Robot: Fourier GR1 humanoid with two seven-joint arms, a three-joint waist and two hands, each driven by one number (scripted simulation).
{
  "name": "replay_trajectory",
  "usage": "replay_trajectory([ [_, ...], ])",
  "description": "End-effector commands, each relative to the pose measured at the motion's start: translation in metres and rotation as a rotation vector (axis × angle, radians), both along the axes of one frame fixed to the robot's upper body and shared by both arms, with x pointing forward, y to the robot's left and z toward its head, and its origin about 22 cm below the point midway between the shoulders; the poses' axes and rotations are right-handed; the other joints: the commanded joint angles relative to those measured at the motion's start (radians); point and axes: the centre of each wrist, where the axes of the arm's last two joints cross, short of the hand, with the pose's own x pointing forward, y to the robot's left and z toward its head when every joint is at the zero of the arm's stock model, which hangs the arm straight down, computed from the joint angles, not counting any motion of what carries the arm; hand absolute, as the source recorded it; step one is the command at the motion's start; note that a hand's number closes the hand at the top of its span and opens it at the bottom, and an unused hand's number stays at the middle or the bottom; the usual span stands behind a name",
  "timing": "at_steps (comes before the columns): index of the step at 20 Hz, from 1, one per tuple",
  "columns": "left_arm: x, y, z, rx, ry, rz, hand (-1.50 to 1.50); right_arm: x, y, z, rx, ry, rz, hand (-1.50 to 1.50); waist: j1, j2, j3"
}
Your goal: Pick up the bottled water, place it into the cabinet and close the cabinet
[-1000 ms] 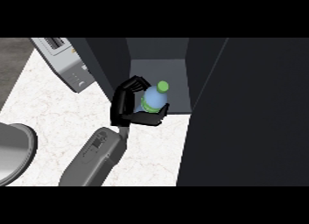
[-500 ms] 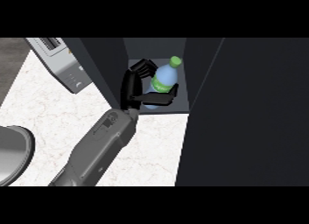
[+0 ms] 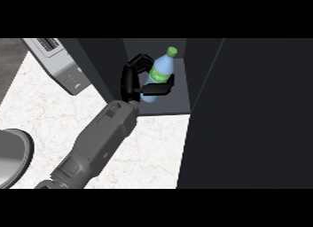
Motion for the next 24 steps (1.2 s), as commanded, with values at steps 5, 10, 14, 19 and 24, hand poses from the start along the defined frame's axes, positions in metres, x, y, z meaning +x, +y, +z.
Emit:
replay_trajectory([
  [5, 0.017, 0.012, -0.007, 0.127, 0.004, 0.114, 1.5, -0.012, -0.008, 0.014, 0.027, -0.022, 0.03, -1.5, -0.011, 0.006, 0.0],
  [10, 0.022, 0.017, -0.009, 0.144, -0.016, 0.132, 1.5, -0.013, -0.009, 0.008, 0.012, -0.038, 0.028, -1.5, -0.022, 0.008, 0.0],
  [14, 0.023, 0.018, -0.01, 0.226, -0.033, 0.153, 1.5, -0.003, 0.0, 0.002, 0.019, -0.026, 0.034, -1.5, -0.019, 0.01, -0.001],
  [19, 0.029, 0.021, -0.004, 0.239, -0.012, 0.158, -1.5, -0.016, -0.006, 0.012, 0.021, -0.041, 0.053, -1.5, -0.037, 0.016, -0.002],
  [24, 0.038, 0.027, 0.009, 0.195, -0.025, 0.149, -1.5, -0.014, -0.016, 0.011, 0.009, -0.039, 0.051, -1.5, -0.039, 0.018, 0.0],
])
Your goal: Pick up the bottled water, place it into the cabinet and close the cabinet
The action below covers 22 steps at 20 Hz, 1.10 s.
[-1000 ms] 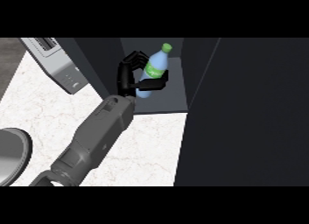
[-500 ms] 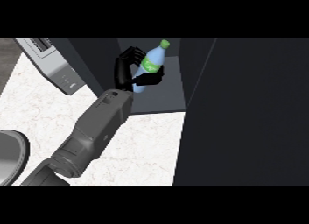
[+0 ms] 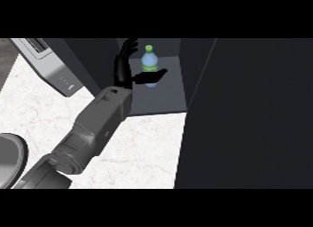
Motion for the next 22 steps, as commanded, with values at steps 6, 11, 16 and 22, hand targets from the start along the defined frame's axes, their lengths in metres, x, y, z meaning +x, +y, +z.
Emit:
replay_trajectory([
  [6, 0.008, -0.004, 0.015, -0.071, -0.016, -0.035, -1.5, -0.009, 0.001, 0.009, 0.045, -0.026, 0.025, -1.5, 0.0, 0.002, 0.0],
  [11, 0.006, -0.001, 0.01, -0.001, -0.026, -0.105, -1.5, -0.016, -0.004, 0.011, 0.034, -0.013, 0.036, -1.5, -0.006, 0.0, 0.0],
  [16, 0.011, -0.008, 0.025, -0.144, -0.099, -0.221, -1.5, -0.01, -0.008, 0.013, 0.029, -0.029, 0.034, -1.5, 0.006, 0.0, 0.0],
  [22, 0.01, -0.02, 0.035, -0.273, -0.119, -0.415, -1.5, -0.011, -0.012, 0.009, 0.018, -0.012, -0.003, -1.5, 0.032, -0.017, 0.001],
])
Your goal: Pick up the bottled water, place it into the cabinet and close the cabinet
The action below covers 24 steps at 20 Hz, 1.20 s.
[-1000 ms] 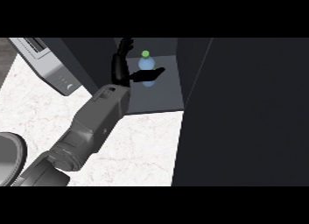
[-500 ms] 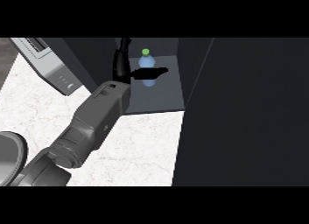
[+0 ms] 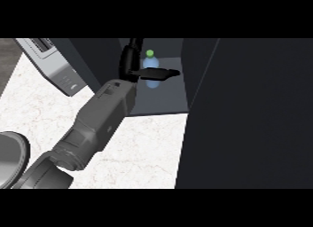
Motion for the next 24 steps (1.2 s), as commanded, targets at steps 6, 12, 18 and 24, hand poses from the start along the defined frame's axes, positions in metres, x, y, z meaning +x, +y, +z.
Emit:
replay_trajectory([
  [6, -0.005, -0.013, 0.015, -0.153, 0.005, -0.152, -1.5, -0.015, -0.007, 0.013, -0.008, 0.002, -0.013, -1.5, 0.038, -0.019, 0.001],
  [12, -0.041, -0.017, -0.014, -0.188, 0.027, -0.172, -1.5, -0.02, 0.0, 0.026, -0.003, 0.004, 0.0, -1.5, 0.058, -0.024, 0.0],
  [18, -0.078, -0.006, -0.015, -0.233, 0.045, -0.178, 1.5, -0.008, 0.007, 0.007, -0.089, -0.01, -0.006, -1.5, 0.082, -0.03, 0.001],
  [24, -0.127, 0.037, -0.04, -0.195, 0.082, -0.192, 1.5, -0.007, 0.007, 0.011, -0.237, 0.036, 0.14, 1.5, 0.093, -0.029, 0.001],
])
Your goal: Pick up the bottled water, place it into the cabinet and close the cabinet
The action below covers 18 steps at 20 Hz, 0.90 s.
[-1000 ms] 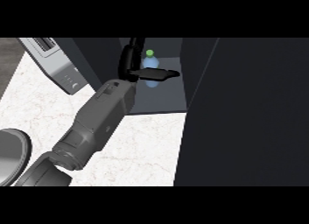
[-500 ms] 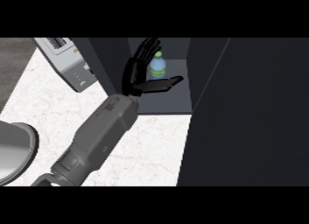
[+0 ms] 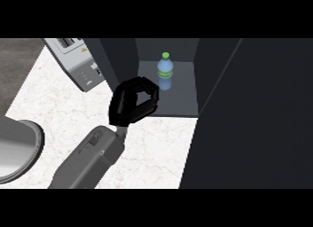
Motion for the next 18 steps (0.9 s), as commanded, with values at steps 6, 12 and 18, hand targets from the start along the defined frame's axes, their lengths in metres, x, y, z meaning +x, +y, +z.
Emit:
replay_trajectory([
  [6, -0.082, 0.058, 0.001, 0.006, -0.011, 0.012, 1.5, -0.015, 0.017, 0.024, -0.068, 0.095, 0.147, 1.5, 0.004, 0.006, -0.001],
  [12, -0.115, 0.089, 0.017, 0.006, -0.015, 0.067, 1.5, -0.022, 0.054, 0.015, -0.001, 0.103, 0.239, 1.5, -0.014, 0.008, -0.001],
  [18, -0.14, 0.127, 0.006, -0.009, -0.028, 0.104, 1.5, -0.008, 0.083, 0.03, -0.033, 0.124, 0.334, 1.5, -0.004, 0.011, -0.002],
])
